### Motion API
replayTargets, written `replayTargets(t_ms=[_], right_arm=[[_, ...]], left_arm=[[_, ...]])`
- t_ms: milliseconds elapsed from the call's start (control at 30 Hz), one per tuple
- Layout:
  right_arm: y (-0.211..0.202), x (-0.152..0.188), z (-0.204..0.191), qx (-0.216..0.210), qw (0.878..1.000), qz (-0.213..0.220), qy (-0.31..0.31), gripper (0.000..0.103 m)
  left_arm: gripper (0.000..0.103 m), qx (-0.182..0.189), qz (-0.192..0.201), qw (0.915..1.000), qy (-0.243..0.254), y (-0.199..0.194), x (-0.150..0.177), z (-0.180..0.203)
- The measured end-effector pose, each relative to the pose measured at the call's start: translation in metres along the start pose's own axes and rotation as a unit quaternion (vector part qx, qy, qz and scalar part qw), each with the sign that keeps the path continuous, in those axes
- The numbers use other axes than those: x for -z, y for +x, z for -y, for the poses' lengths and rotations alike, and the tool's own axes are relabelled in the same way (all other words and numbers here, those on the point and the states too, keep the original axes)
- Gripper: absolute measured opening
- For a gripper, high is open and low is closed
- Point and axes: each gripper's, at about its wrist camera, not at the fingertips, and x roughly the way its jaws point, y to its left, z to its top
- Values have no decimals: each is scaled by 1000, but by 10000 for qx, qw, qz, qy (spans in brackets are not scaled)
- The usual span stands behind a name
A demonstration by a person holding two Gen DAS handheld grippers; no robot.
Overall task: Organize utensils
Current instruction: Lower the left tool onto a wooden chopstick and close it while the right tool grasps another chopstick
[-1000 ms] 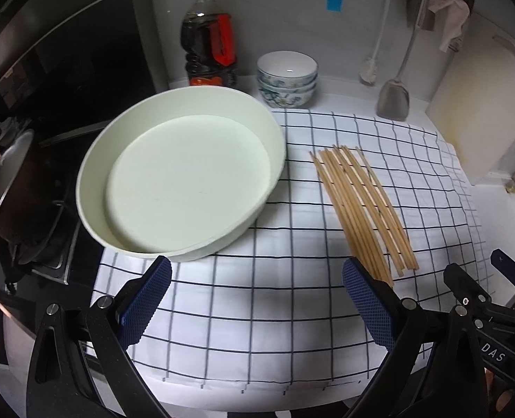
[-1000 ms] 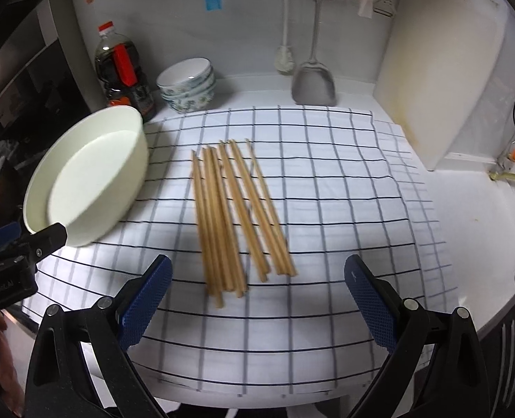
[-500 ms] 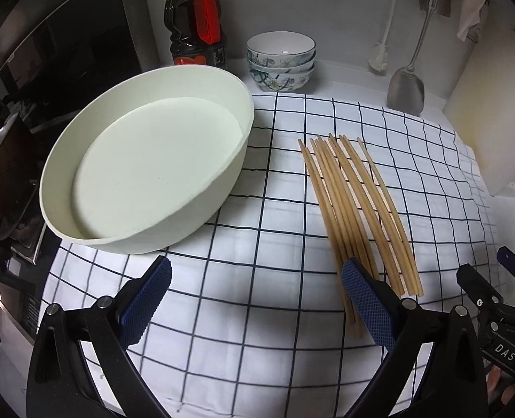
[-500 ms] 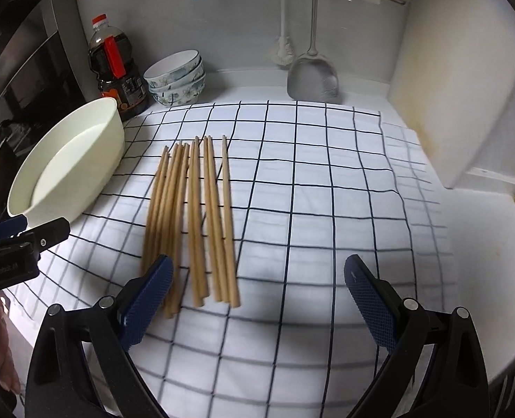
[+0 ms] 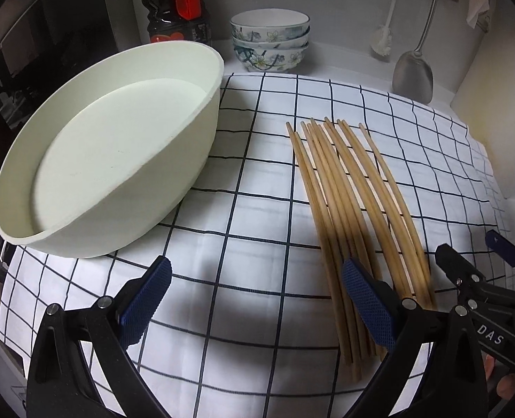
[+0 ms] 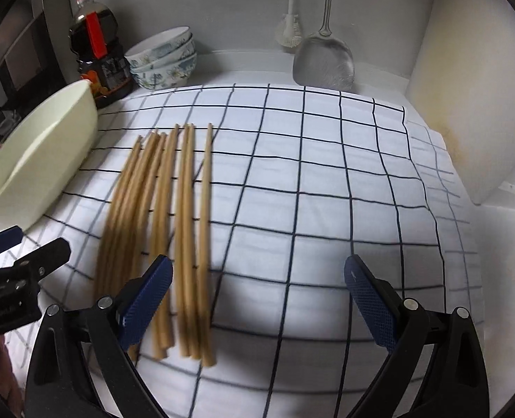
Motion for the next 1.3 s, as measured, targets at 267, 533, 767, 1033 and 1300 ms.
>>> replayTargets(t_ms=[267, 533, 767, 1033, 1300], right_arm=[[21, 0, 2, 213, 9996, -133, -160, 94], [27, 0, -2, 177, 9993, -144, -304, 94], [30, 2, -4, 183, 9991, -151, -360, 94], [30, 0, -9, 312, 9984, -44, -464, 94], [29, -2, -4, 456, 9972, 28, -589, 94]], left_arm=[[97, -42, -91, 9999, -27, 19, -2, 4], [97, -125, -163, 9998, -30, 28, 1, 7], [97, -150, -153, 9998, -22, 30, 2, 8], [98, -335, -159, 9993, 33, 34, 1, 14], [98, -498, -196, 9985, -106, 37, 1, 3]])
